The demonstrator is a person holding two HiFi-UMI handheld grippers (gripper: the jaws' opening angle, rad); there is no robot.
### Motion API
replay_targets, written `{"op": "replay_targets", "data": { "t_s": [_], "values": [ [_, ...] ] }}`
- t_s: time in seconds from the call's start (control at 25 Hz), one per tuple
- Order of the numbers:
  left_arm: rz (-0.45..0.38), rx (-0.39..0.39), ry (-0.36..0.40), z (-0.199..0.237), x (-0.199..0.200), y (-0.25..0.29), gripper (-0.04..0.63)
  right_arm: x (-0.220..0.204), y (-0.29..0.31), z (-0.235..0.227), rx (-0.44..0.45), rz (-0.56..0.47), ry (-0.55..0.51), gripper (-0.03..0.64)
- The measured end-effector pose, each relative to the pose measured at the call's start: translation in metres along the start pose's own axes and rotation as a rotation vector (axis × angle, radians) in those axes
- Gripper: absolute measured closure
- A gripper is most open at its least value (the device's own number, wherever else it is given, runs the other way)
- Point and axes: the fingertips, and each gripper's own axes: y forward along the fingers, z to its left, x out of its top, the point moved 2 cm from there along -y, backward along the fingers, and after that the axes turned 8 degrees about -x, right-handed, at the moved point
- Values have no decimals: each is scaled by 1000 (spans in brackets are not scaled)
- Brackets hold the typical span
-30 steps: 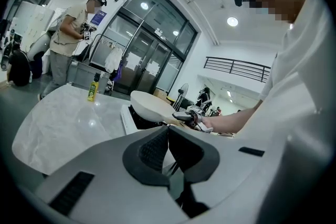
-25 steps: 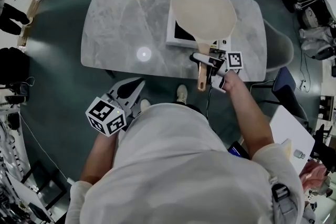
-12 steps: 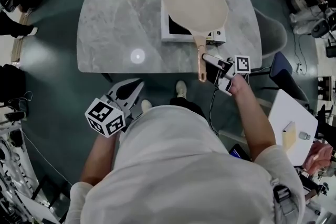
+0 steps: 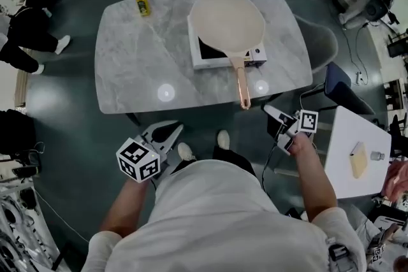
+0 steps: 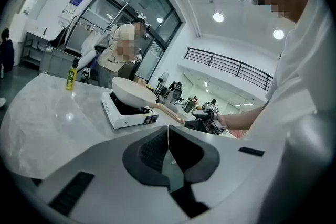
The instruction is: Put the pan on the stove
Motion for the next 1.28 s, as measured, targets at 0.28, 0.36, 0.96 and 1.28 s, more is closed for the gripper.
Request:
{"op": "replay_targets", "data": {
  "t_s": [0.28,0.36,0.96,1.28],
  "values": [
    [19,-30,53,-26,11,29,577,-32,-31,26,-65,-87,-203,576],
    [27,-33,68,-38,14,40,577,-45,-34,24,-94,-56,-248,612],
    [66,3,85,-136,-31,94,577,-103,-83,35,-90,24,-531,612],
    [71,28,48,-175,-65,79,577,-141,-102,47,-65,57,-611,612]
  ]
}}
